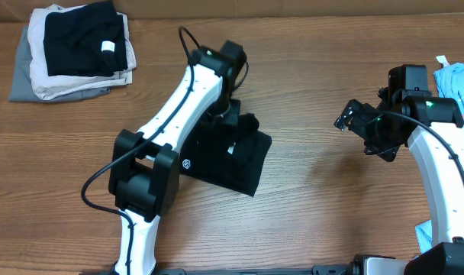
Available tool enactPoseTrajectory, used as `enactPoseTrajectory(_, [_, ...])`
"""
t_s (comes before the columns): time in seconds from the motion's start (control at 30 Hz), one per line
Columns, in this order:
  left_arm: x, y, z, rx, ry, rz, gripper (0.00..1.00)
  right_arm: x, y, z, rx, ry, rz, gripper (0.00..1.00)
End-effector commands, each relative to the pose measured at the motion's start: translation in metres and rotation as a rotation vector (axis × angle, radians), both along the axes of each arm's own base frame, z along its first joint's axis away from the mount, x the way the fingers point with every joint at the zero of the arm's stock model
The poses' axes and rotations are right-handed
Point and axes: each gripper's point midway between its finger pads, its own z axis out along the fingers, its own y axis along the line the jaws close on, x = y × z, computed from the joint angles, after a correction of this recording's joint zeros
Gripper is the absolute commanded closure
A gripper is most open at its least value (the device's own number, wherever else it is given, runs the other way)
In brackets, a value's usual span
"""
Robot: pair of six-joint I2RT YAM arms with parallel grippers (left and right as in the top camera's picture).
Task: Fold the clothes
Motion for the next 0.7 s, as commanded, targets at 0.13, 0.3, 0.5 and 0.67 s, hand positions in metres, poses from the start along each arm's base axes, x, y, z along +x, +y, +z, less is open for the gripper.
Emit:
enactPoseTrajectory(0.13, [-0.044,-0.057,-0.028,-0.156,0.108,-0.127,0.96,0.000,0.003,-0.002,0.008,0.003,0.007,0.00])
enactPoseTrajectory(0.3, [-0.067,-0.066,-0.048,-0.137,0.141,-0.156,0.96,-0.001,0.003,-0.003,0.009,0.011,0.007,0.00])
enactPoseTrajectory(0.5, [-0.071,-0.059,-0.049,-0.099,0.152,-0.149,0.96,-0.002,0.003,-0.003,0.009,0.014,0.007,0.00])
enactPoseTrajectory(0.67, [-0.059,-0.047,-0.018,-0.045,0.131,-0.141,0.96,-0.004,0.003,-0.003,0.010,0.022,0.007,0.00])
